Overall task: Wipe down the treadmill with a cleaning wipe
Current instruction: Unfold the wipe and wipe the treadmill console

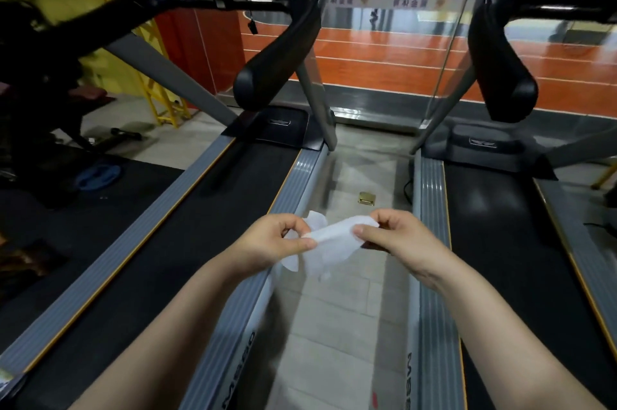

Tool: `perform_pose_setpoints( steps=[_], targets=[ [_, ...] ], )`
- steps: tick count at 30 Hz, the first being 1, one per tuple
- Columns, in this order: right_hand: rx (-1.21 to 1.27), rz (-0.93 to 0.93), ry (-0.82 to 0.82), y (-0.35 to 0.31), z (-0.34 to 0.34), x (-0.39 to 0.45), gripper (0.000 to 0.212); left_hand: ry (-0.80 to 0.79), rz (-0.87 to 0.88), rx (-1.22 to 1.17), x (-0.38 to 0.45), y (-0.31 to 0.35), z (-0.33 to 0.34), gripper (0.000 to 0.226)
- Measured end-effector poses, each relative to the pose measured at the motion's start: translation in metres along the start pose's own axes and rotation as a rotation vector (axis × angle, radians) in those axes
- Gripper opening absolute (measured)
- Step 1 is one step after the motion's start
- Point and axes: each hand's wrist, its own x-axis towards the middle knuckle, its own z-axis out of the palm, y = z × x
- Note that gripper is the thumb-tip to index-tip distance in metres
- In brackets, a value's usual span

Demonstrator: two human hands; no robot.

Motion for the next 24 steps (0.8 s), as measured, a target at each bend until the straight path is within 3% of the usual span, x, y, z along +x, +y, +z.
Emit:
perform_pose_setpoints(
  steps=[4,9,17,20,24],
  targets=[
    [-0.07,-0.089,0.042,-0.016,-0.025,0.051,0.033,0.018,0.032,-0.088,0.049,0.009,-0.004,0.026],
    [-0.201,-0.144,0.163,-0.026,-0.041,0.107,0.035,0.065,0.077,-0.197,0.109,0.022,-0.006,0.03],
    [-0.286,-0.114,0.232,-0.034,-0.057,0.214,0.05,0.012,0.197,0.114,0.225,0.014,-0.018,0.044],
    [-0.259,-0.08,0.227,-0.035,-0.069,0.255,0.05,-0.064,0.211,0.213,0.272,0.013,-0.022,0.033],
    [-0.174,-0.015,0.174,-0.038,-0.09,0.303,0.043,-0.063,0.211,0.165,0.331,0.013,-0.028,0.014]
  ],
)
